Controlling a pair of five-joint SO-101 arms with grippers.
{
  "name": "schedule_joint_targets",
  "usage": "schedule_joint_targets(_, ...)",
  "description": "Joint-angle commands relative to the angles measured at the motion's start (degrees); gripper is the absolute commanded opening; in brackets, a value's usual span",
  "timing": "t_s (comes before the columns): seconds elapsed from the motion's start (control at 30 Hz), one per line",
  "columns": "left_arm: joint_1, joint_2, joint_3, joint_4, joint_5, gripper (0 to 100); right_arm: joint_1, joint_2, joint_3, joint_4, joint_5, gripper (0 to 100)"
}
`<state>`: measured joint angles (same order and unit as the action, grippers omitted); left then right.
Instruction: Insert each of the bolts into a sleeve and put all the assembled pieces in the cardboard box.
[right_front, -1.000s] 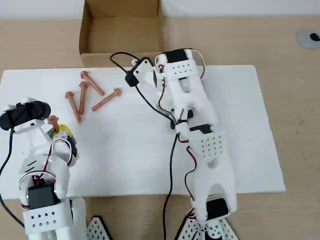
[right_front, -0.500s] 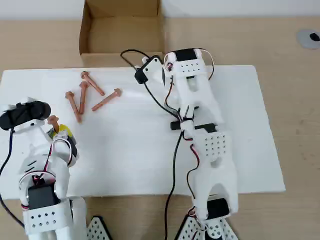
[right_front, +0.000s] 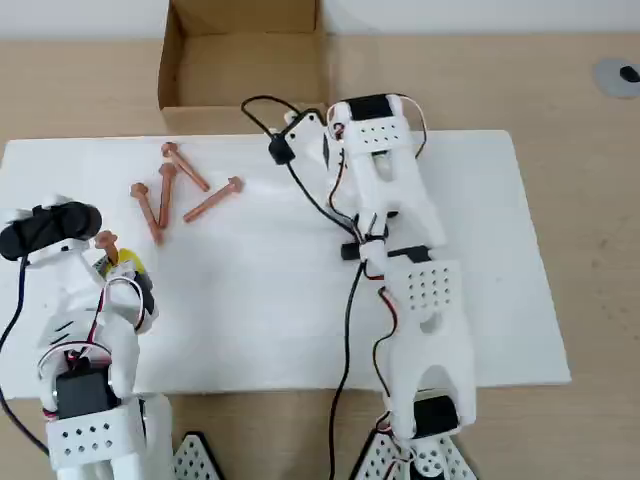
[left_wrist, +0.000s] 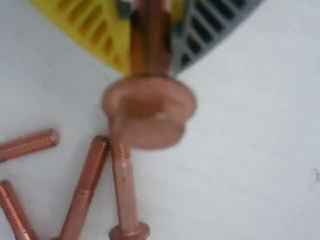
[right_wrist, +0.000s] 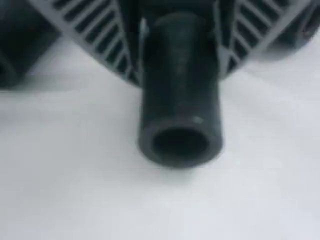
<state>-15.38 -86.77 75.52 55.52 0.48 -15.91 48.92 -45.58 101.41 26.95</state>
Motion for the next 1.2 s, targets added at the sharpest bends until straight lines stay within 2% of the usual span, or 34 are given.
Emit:
schedule_joint_targets(0.0, 0.9, -0.8, -0.9, -0.7, -0.3, 1, -0.8, -9.3, -5.7, 1.1, -3.1, 1.0)
schedule_joint_targets(0.1, 0.9, -0.8, -0.9, -0.7, -0.2, 1, -2.8, -17.4, -5.9, 1.1, -7.8, 1.0)
schedule_joint_targets(0.23, 0.9, -0.8, -1.7, -0.4, -0.2, 1, -7.6, -31.3, -5.7, 1.1, -9.8, 1.0)
schedule_joint_targets(0.47, 1.1, -0.9, -14.0, 9.3, -0.2, 1, -20.3, -58.0, -3.5, 1.1, -15.6, 1.0)
schedule_joint_targets(0.63, 2.6, -0.9, -24.3, 15.5, -0.4, 1, -26.6, -74.2, 14.7, 1.1, -21.7, 1.0)
schedule_joint_targets(0.83, 14.6, -0.9, -39.9, 25.5, -0.4, 1, -35.1, -96.0, 45.2, -0.5, -21.9, 1.0)
schedule_joint_targets(0.93, 19.0, -0.9, -47.1, 27.7, -0.4, 1, -34.3, -105.4, 59.9, -8.6, -22.0, 1.0)
schedule_joint_targets(1.17, 20.4, -0.9, -61.6, 28.1, -0.5, 1, -32.5, -120.5, 94.7, -41.9, -22.0, 1.0)
